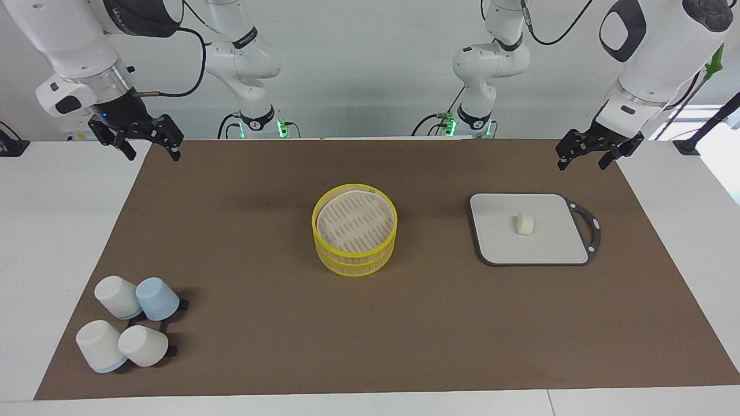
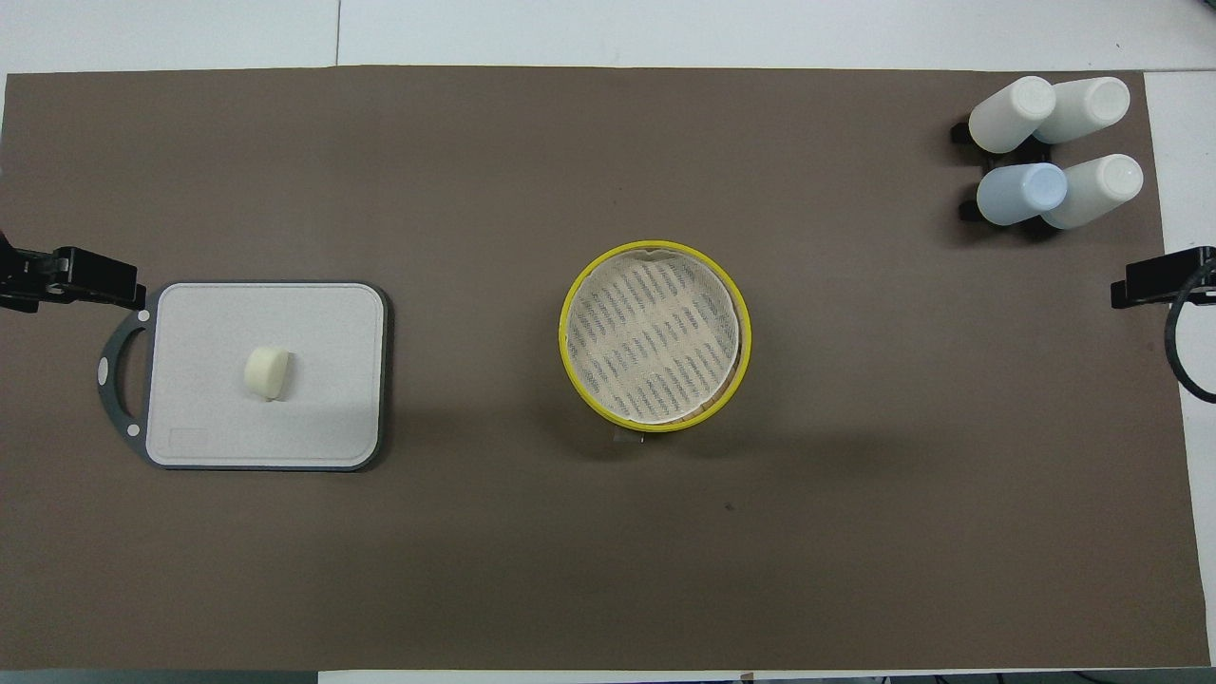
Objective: Place bun in steamer
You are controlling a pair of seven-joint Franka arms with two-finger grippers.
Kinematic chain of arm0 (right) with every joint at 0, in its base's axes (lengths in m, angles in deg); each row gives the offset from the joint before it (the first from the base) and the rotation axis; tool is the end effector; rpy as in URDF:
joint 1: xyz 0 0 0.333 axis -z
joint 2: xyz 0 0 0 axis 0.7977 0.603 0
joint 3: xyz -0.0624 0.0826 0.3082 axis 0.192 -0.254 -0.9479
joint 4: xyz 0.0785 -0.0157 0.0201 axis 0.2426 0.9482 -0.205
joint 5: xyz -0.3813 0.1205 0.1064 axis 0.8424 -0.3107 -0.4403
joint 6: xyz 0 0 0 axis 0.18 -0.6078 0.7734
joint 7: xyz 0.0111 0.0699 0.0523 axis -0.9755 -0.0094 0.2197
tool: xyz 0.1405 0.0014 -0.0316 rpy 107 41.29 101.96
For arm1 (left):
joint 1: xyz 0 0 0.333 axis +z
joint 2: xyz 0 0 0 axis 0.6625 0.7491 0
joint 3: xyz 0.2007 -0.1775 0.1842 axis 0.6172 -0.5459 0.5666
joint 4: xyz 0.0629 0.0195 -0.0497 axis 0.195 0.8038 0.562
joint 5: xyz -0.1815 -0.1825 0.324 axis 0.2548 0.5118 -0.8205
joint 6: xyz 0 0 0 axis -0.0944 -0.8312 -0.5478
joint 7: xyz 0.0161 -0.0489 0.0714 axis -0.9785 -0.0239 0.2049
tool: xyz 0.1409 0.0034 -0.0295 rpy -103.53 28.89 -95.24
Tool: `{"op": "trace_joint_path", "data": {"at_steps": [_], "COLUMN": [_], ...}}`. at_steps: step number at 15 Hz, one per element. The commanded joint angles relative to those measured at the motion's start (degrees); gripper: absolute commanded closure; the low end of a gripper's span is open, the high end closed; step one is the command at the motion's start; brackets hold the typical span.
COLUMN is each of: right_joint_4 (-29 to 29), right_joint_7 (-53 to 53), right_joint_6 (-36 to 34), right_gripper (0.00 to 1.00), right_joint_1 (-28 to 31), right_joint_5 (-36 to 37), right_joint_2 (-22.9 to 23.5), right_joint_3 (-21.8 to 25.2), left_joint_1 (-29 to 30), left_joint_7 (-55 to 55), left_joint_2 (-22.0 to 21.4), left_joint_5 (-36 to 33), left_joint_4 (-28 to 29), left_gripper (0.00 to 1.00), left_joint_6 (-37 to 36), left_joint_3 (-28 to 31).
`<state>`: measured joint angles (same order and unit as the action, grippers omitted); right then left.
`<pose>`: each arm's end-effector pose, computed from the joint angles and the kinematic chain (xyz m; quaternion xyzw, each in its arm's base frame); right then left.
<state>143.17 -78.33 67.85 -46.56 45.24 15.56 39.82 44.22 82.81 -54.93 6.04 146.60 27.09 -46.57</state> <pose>0.5584 -0.0572 0.5916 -0.9992 0.0379 -0.0028 0.0087 0.5793 -0.0083 0.5717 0.9994 -0.0311 -0.0126 0.0005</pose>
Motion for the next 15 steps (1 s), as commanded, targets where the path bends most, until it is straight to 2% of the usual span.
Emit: {"op": "trace_joint_path", "data": {"at_steps": [1, 5, 7, 10, 12, 14, 15], "right_joint_4": [1.1, 1.1, 1.1, 1.1, 1.0, 0.2, -1.4], "right_joint_7": [1.4, 0.8, 0.8, -0.4, -2.7, -10.7, -15.3], "right_joint_6": [1.1, 0.5, -1.3, 3.3, 6.8, 7.7, 7.8], "right_gripper": [0.0, 0.0, 0.0, 0.0, 0.0, 0.0, 0.0], "right_joint_1": [0.1, 0.1, 0.0, 0.0, 0.0, -0.4, -1.6], "right_joint_5": [-0.3, -0.3, -0.6, -2.1, -3.6, -3.6, -2.7], "right_joint_2": [-0.7, -0.8, -1.0, -0.9, 0.5, 3.1, 5.2], "right_joint_3": [-0.3, -1.9, -5.6, -13.3, -17.7, -21.3, -24.1], "left_joint_1": [-0.3, -0.3, -0.3, -0.2, 0.3, 0.6, 0.6], "left_joint_7": [0.4, 0.4, 0.4, 0.0, -1.4, -2.4, -3.1], "left_joint_2": [-1.0, -1.0, -1.0, -1.3, -3.7, -7.1, -7.5], "left_joint_5": [0.7, 0.7, 0.7, 0.7, 0.7, 0.7, 0.7], "left_joint_4": [0.3, 0.3, 0.3, 1.1, 7.4, 18.1, 21.3], "left_gripper": [0.0, 0.0, 0.0, 0.0, 0.0, 0.0, 0.0], "left_joint_6": [-0.9, -1.0, -1.0, -0.2, 4.6, 13.5, 16.7], "left_joint_3": [0.3, 0.3, 0.3, 0.2, 0.2, 0.3, 0.3]}}
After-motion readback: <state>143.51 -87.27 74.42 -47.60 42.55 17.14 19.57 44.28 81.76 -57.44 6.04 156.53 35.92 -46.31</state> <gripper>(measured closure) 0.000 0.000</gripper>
